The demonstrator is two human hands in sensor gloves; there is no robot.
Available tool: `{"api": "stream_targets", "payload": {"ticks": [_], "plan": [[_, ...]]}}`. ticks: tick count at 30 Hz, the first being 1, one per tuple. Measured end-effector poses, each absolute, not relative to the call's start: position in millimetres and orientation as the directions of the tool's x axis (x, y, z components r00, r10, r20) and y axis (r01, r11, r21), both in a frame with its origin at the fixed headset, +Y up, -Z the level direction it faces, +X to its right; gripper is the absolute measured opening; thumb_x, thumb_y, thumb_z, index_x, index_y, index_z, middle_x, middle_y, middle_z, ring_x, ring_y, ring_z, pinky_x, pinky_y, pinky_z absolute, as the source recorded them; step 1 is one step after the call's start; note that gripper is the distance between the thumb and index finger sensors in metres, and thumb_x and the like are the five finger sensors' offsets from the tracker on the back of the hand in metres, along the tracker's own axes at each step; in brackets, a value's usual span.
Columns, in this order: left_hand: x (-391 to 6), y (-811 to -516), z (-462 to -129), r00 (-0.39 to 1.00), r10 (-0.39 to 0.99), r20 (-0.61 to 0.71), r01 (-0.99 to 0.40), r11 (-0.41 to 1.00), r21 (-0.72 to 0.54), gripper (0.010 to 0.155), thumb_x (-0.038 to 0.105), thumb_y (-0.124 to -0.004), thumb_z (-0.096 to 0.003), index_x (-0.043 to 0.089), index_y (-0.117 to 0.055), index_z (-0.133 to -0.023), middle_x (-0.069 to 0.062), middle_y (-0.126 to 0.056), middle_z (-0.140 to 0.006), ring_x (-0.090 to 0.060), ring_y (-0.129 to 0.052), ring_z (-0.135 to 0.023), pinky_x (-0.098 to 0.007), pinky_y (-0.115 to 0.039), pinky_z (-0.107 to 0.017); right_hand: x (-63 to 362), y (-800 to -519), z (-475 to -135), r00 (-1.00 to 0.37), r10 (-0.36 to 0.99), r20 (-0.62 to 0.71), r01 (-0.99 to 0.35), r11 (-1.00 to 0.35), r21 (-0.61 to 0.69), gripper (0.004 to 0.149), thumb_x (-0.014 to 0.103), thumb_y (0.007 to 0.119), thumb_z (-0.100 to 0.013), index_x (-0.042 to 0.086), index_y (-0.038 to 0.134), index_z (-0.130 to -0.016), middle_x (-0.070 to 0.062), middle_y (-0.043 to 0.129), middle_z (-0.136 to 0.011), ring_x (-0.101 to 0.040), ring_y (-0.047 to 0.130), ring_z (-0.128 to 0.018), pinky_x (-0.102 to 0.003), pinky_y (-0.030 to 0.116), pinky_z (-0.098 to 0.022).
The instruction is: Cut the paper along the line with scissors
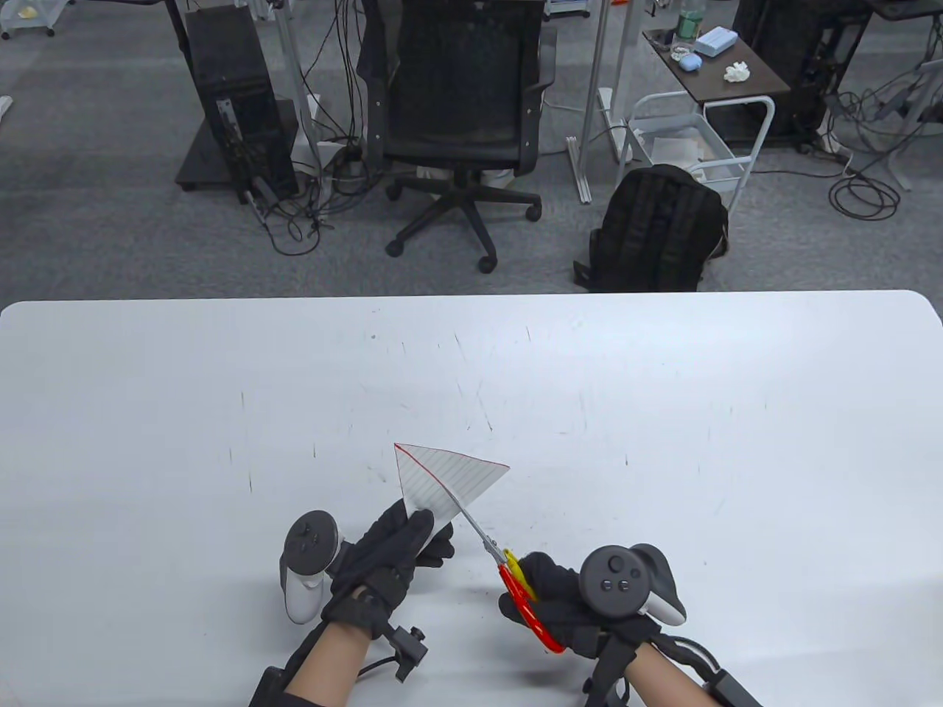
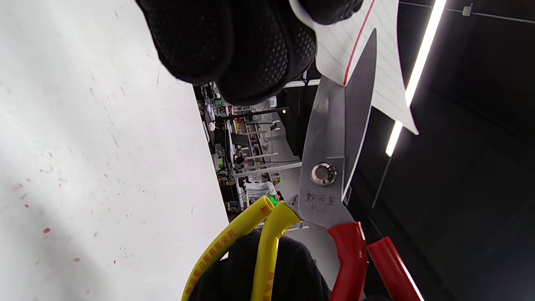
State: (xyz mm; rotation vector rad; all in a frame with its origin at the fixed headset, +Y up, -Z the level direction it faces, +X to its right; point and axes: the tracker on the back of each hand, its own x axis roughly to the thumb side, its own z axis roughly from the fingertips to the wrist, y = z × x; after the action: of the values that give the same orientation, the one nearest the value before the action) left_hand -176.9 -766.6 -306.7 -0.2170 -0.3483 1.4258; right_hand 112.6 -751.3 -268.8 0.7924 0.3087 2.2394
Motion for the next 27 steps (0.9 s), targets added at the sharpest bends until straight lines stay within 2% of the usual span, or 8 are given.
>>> {"api": "stream_targets", "payload": {"ticks": [21,27], "plan": [[-178.2,-765.4,-306.5,0.111,0.989,0.102,-0.93,0.139,-0.34,0.039,0.041,-0.059,-0.0676,0.024,-0.059,-0.103,0.003,-0.084,-0.087,-0.008,-0.094,-0.071,-0.025,-0.084,-0.057,116.5,-746.9,-269.2,-0.578,0.677,0.456,-0.609,-0.729,0.312,0.064,0.056,0.063,-0.056,0.0,0.061,-0.087,-0.016,0.086,-0.061,-0.005,0.093,-0.026,-0.029,0.073,-0.022],[-178.0,-765.5,-306.4,0.105,0.99,0.097,-0.929,0.132,-0.345,0.039,0.041,-0.058,-0.0678,0.024,-0.059,-0.103,0.003,-0.084,-0.088,-0.008,-0.093,-0.072,-0.025,-0.084,-0.058,115.2,-747.9,-268.4,-0.573,0.68,0.458,-0.607,-0.728,0.32,0.064,0.054,0.062,-0.056,-0.001,0.06,-0.088,-0.017,0.085,-0.061,-0.005,0.093,-0.027,-0.029,0.073,-0.022]]}}
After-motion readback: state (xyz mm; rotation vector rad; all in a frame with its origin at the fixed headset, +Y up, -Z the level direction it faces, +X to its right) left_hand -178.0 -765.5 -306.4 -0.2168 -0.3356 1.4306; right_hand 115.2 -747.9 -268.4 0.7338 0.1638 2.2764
